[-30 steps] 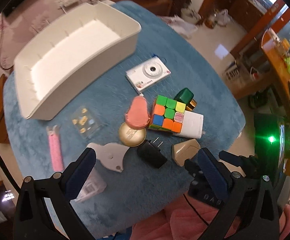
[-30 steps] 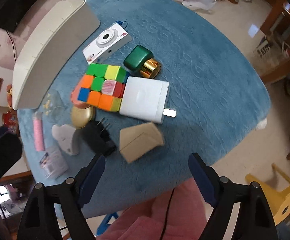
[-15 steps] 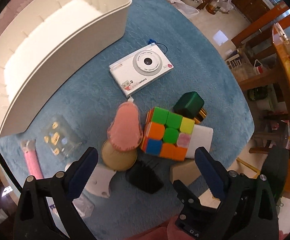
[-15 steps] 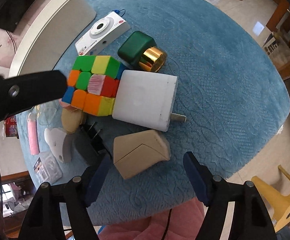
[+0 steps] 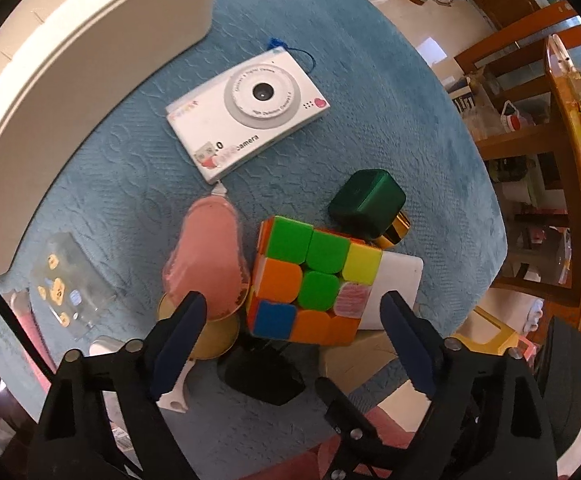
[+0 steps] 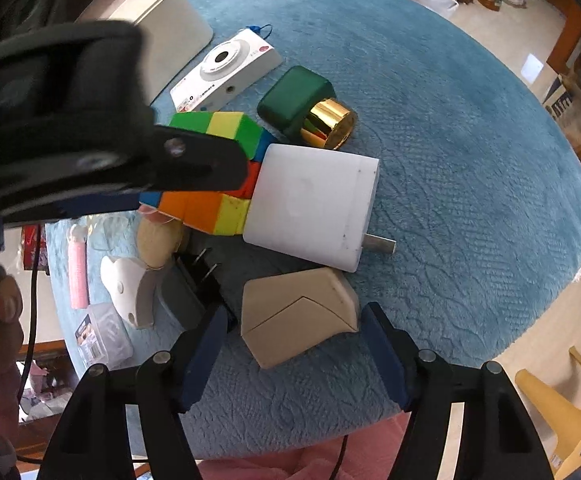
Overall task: Organize rigid objects
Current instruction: 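Grasp the Rubik's cube with the left tool while the right tool grasps the beige wedge block, then carry the cube and wedge into the white bin and open both tools, then withdraw both tools from the bin back toward the table items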
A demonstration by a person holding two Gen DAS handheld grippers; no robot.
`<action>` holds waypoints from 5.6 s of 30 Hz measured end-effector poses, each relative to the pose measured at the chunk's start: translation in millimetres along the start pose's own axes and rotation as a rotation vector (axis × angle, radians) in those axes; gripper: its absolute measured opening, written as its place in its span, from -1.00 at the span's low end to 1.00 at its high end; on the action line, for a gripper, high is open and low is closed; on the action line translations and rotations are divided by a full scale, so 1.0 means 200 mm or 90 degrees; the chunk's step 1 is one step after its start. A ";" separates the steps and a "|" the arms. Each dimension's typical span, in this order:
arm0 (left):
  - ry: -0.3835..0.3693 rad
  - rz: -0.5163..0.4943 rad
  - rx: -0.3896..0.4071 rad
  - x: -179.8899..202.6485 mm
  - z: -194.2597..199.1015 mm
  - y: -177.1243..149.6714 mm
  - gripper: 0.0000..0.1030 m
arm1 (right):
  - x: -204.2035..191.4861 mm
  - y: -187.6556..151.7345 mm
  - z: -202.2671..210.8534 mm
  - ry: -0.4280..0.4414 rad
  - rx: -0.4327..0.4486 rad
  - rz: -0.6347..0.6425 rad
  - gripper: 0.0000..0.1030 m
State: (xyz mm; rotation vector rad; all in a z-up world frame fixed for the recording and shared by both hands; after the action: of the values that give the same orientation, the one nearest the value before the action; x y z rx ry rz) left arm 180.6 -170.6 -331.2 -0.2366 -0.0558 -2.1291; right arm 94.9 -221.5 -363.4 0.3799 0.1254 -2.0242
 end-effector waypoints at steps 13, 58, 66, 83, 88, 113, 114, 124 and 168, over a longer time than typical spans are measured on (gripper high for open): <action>0.041 -0.041 -0.001 0.01 -0.04 0.06 0.58 | 0.01 -0.02 -0.03 -0.002 -0.003 -0.013 0.27; 0.035 0.163 0.098 -0.39 0.52 -0.46 0.19 | -0.40 0.02 0.45 -0.002 0.106 0.119 0.26; 0.050 0.224 0.169 -0.54 0.74 -0.57 0.19 | -0.56 0.20 0.62 0.010 0.167 0.183 0.26; 0.096 0.321 0.303 -0.77 1.07 -0.46 0.18 | -0.84 0.53 0.74 0.048 0.227 0.309 0.26; 0.113 0.340 0.333 -0.83 1.12 -0.35 0.18 | -0.92 0.65 0.73 0.059 0.246 0.344 0.26; 0.131 0.364 0.464 -0.96 1.06 0.09 0.18 | -1.11 1.02 0.45 0.090 0.284 0.487 0.26; 0.136 0.364 0.465 -0.96 1.06 0.10 0.18 | -1.11 1.03 0.44 0.092 0.282 0.488 0.26; 0.171 0.361 0.474 -0.96 1.08 0.19 0.18 | -1.10 1.08 0.38 0.102 0.272 0.486 0.27; 0.180 0.360 0.624 -0.74 1.39 -0.74 0.61 | -0.85 0.25 0.91 0.060 0.396 0.444 0.52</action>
State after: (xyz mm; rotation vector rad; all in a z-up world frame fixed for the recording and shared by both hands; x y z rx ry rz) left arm 174.2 68.2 -79.8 0.5631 -0.7477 -1.3518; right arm 171.6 -145.5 -132.5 0.7834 -0.5266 -1.3111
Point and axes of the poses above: each gripper's, at about its wrist camera, not at the fingertips, and z roughly against the way its jaws point, x to its right, y to its top, the point moved 8 cm from there along -z, roughly the way its jaws point
